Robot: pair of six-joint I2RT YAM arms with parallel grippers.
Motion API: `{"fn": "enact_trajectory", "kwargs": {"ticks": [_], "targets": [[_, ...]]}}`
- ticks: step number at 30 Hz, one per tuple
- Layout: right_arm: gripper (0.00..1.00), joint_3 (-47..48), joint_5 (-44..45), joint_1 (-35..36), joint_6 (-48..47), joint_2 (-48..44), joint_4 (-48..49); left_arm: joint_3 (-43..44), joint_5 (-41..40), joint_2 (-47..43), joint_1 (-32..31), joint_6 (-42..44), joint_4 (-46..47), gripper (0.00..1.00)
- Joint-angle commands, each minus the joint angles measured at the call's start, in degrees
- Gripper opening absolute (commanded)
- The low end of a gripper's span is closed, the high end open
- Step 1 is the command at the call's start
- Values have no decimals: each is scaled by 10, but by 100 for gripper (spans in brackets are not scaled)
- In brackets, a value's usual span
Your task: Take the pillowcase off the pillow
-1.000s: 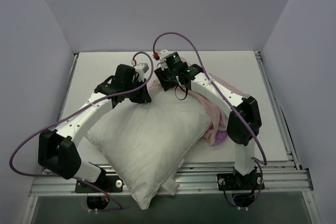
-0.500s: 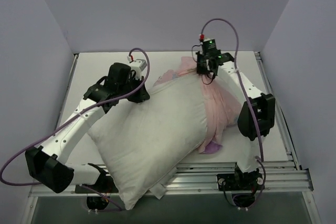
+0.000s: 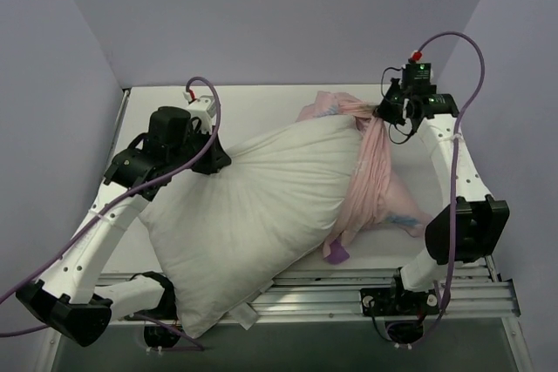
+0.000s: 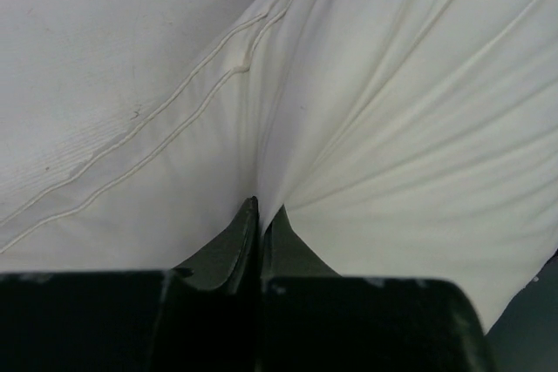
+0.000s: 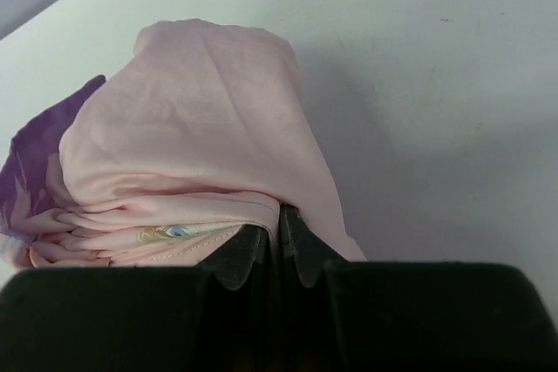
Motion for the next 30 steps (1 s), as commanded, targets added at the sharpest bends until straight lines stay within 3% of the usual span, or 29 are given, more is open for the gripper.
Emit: {"fn": "enact_trajectory", "kwargs": {"ticks": [1,8,10,12,15,19,22,30], "targets": [[0,3,262,-170,-7,-26,101,43,-202,-64,74,41,-181,2],[0,6,222,-215,-8,-42,96,11,-207,-86,110,48,-161,2],[0,-14,148,-212,-6,-48,123,0,-200,-81,116,46,-143,2],[0,-23,100,-178,-5,-40,132,-17,-166,-76,116,43,-102,2],[0,-24,118,-116,-15,-30,121,-23,-152,-51,116,25,-50,2],[0,-61,106,-112,0,-54,143,18,-174,-1,122,8,1,2],[0,-33,93,-112,-14,-66,132,41,-180,49,133,1,42,2],[0,130,80,-112,-78,-78,146,141,-156,151,236,-31,117,5]]}}
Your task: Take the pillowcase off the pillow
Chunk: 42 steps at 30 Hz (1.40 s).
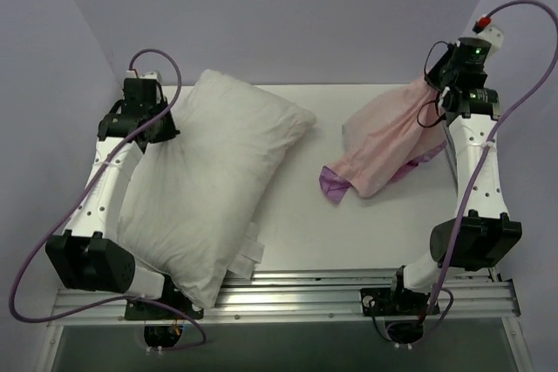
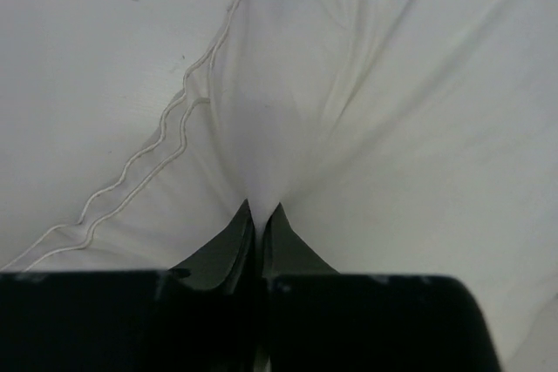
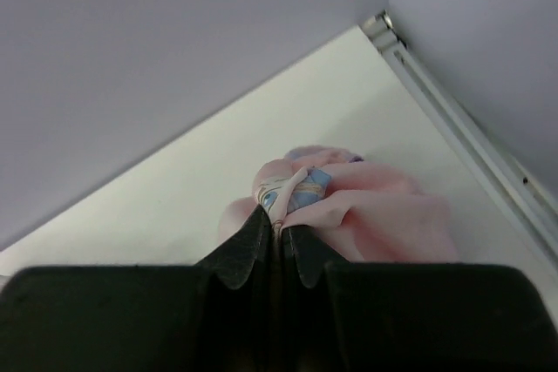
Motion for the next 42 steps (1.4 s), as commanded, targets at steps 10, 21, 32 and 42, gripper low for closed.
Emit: {"fn": "enact_trajectory", "kwargs": {"ticks": [10,21,32,42], "targets": [[0,218,-29,1,-104,1,195,166,53,0,62,-38,120,87],[8,54,-90,152,-178,-4,192,123,59,-155,62,0,50,94],[74,-233,-40,314,-57,-104,113,124,71,-282,60,33,-71,94],[100,-135,202,319,-76,-339,-83,120,11,-416,41,45,-125,94]]}}
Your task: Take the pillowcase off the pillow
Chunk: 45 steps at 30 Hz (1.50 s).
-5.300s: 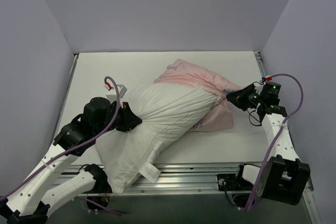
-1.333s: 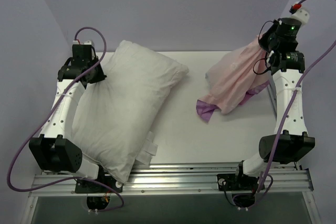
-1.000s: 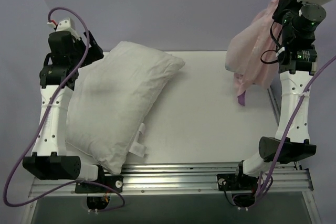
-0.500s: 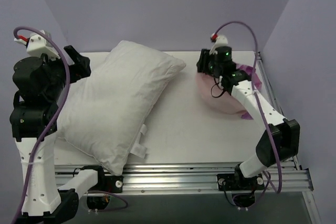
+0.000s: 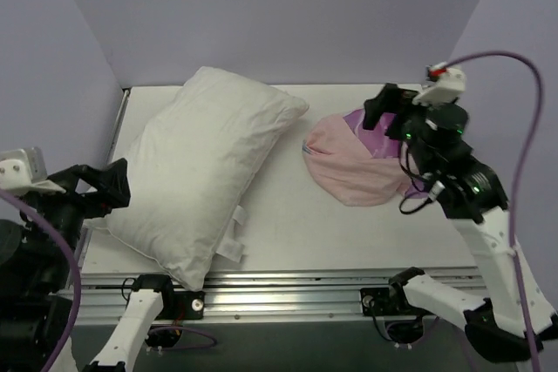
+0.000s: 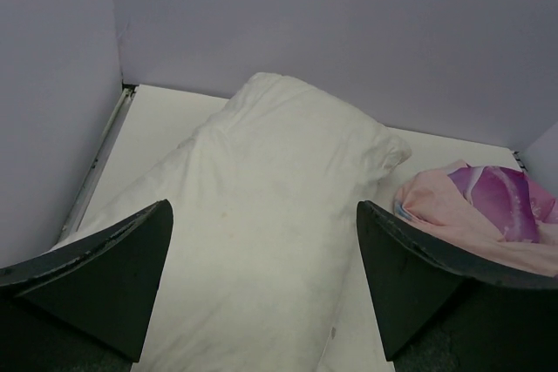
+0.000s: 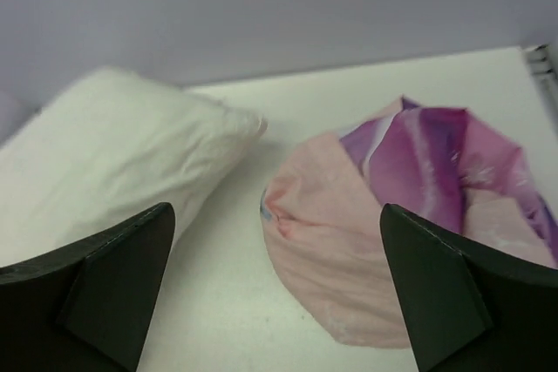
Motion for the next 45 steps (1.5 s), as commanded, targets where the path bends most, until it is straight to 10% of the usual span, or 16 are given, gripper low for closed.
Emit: {"fn": "enact_trajectory", "kwargs": {"ticks": [1,17,45], "targets": [[100,21,142,-3,-4,-93,-72,1,-51,-31,-14,12,-31,94],[100,-101,242,-2,-37,-426,-111,-70,-188,-108,-81,-25,-57,94],[99,-168,277,1,-64,-458,-72,-265,-251,-222,-108,-57,8,94]]}}
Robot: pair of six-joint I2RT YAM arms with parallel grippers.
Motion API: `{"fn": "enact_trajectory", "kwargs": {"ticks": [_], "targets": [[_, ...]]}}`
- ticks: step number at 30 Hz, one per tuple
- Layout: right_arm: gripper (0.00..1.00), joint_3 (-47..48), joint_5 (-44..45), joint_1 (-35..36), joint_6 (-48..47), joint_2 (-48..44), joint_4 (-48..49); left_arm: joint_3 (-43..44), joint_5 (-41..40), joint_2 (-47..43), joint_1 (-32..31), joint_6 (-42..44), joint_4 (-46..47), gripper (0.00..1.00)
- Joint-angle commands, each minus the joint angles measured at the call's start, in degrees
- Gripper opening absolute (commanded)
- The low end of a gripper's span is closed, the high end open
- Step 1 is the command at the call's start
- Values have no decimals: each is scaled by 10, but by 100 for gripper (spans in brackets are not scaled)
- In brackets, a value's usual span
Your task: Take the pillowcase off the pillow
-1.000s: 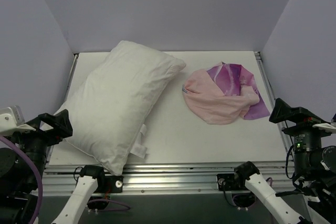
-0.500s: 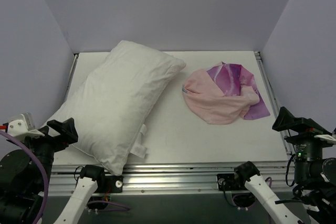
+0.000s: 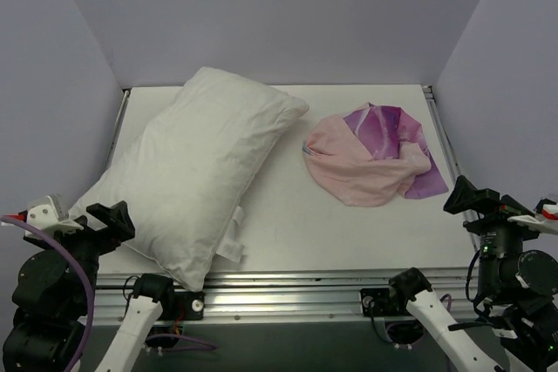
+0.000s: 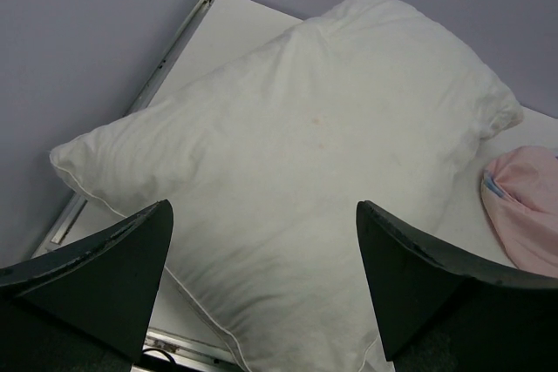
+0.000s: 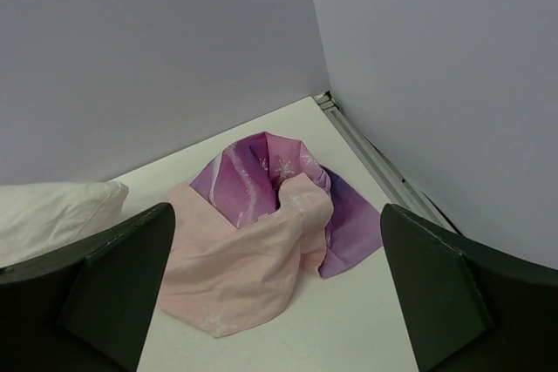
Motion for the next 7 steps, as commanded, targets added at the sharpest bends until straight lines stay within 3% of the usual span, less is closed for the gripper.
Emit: {"fn": "enact_trajectory", "kwargs": {"ticks": [1,7], "targets": [[99,-12,19,4,-11,1,31,-28,-33,-25,-3,-13,57,94],[99,-22,23,4,-20,4,44,-81,-48,-45,-4,-21,101,94]]}}
